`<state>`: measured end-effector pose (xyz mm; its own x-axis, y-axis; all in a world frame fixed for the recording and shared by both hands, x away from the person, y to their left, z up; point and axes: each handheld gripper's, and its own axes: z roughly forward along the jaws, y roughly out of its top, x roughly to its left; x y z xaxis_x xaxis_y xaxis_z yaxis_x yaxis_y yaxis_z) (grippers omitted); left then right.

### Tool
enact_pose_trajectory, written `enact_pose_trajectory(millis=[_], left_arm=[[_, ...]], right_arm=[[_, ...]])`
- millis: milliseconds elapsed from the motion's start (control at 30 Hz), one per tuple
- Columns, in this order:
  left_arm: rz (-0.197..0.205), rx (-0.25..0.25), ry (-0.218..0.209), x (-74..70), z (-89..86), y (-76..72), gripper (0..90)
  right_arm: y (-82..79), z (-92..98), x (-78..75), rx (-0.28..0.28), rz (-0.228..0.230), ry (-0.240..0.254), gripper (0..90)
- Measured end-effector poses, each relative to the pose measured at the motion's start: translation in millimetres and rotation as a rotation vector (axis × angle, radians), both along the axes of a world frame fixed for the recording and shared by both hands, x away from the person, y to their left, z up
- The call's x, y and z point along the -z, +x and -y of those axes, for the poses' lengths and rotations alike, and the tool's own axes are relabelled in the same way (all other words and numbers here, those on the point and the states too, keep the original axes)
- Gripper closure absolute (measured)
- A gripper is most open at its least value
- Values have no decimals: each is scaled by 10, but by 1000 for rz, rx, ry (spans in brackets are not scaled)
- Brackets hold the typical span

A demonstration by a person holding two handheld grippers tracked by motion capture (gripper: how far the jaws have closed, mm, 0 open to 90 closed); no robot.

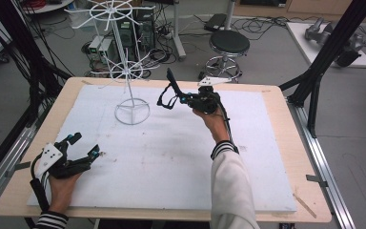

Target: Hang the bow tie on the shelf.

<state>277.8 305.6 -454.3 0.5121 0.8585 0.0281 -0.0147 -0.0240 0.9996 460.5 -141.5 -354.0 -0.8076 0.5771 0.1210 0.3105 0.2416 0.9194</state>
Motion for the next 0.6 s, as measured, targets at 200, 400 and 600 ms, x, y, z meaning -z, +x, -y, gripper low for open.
enact_pose_trajectory(millis=[200,400,600], left_arm=[[0,0,1,0,0,0,173],[0,0,1,0,0,0,172],[0,0,1,0,1,0,172]], right_arm=[[-15,1,-35,-12,29,45,849],[-33,7,-68,-17,50,87,849],[-55,12,-99,-20,66,124,849]])
